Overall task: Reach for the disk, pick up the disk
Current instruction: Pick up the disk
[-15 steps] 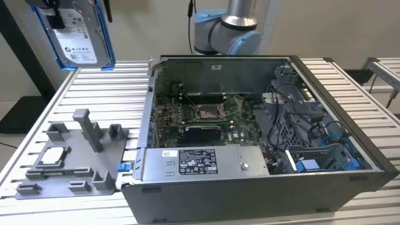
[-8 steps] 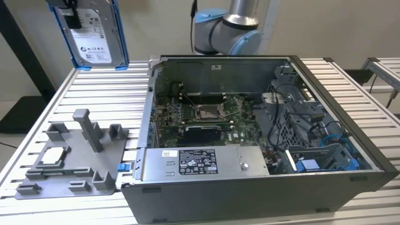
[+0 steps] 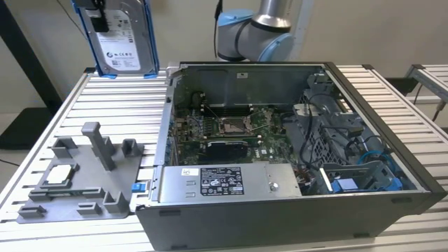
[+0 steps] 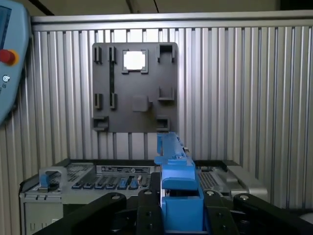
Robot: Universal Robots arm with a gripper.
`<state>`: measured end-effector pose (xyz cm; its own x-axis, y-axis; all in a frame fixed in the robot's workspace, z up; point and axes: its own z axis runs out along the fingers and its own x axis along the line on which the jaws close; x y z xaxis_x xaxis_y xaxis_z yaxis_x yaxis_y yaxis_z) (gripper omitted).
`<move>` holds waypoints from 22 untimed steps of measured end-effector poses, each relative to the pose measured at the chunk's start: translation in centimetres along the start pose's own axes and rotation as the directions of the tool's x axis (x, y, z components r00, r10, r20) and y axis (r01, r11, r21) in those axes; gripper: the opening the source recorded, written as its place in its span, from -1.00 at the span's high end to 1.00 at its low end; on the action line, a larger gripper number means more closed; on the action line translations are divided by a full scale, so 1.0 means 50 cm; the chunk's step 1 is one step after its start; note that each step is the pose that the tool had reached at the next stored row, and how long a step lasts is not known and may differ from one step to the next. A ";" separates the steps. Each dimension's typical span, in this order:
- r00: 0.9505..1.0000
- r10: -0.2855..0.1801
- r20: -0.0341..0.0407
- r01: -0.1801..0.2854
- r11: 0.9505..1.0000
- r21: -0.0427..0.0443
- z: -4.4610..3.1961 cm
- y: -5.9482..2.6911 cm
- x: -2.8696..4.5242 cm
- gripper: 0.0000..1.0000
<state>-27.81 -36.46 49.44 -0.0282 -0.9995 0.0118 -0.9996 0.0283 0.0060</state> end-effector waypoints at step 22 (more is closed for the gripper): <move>1.000 -0.007 0.000 0.007 1.000 -0.002 -0.001 -0.193 -0.004 1.00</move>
<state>-18.16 -36.52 49.44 -0.0216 -0.9997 0.0119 -0.9997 0.0217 0.0080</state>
